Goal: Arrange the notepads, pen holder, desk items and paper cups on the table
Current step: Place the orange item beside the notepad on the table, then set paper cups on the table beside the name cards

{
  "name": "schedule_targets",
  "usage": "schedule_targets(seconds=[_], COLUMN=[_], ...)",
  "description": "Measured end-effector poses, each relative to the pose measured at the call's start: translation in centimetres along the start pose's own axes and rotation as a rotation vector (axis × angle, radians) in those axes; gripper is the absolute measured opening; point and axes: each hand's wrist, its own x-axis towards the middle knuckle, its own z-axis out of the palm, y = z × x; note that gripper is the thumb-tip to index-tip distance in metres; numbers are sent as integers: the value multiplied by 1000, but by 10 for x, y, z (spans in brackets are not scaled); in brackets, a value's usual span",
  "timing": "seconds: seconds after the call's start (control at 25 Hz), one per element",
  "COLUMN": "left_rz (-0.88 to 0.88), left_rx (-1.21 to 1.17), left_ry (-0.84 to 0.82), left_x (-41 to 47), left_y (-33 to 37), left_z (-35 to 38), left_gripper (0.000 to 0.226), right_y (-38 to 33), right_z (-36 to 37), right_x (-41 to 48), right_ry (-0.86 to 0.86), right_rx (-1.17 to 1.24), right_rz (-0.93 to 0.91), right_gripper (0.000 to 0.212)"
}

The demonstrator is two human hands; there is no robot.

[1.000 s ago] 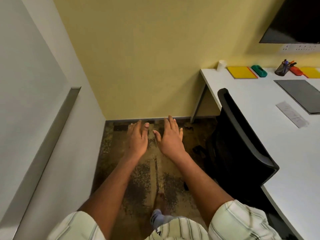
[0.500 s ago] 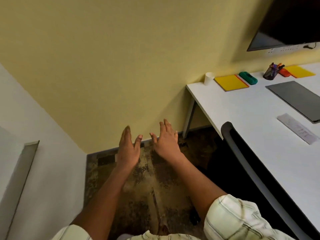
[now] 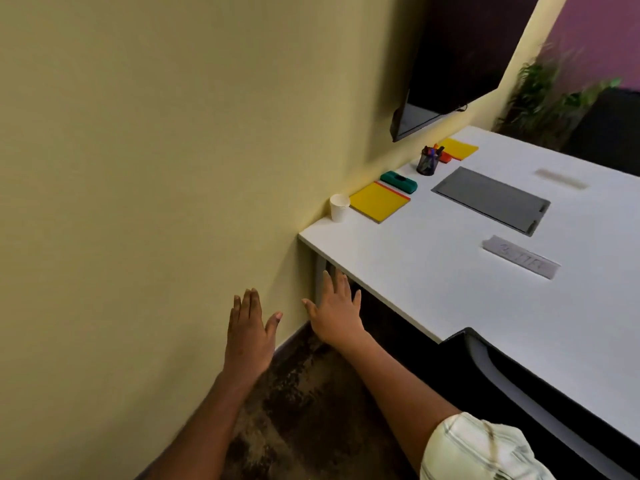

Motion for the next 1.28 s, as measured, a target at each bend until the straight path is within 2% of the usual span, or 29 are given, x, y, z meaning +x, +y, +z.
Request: schedule_targets(seconds=[0.16, 0.24, 0.36, 0.48, 0.6, 0.72, 0.96, 1.12, 1.28], left_rz=[32, 4, 64, 90, 147, 138, -28, -90, -102], left_rx=[-158, -226, -271, -264, -209, -175, -244, -271, -325], left_ry=[-83, -119, -149, -240, -419, -497, -554, -584, -592], left_x=[96, 130, 178, 225, 274, 333, 422, 455, 467], left_y=[1, 8, 22, 37, 55, 78, 120, 128, 137], left_z=[-13, -16, -12, 4, 29, 63, 135, 171, 192], left_gripper=[72, 69, 67, 77, 96, 104, 109, 104, 95], right_y=[-25, -28, -24, -9, 10, 33, 84, 101, 104], right_z=[-8, -5, -5, -7, -11, -13, -18, -16, -15], right_x=[56, 75, 114, 163, 224, 297, 402, 443, 466], right_ry=[107, 116, 128, 186, 226, 218, 155, 93, 24], right_rx=[24, 51, 97, 258, 429, 511, 513, 553, 493], right_rz=[94, 138, 213, 270, 319, 347, 349, 329, 296], right_gripper=[76, 76, 81, 89, 90, 89, 92, 98, 108])
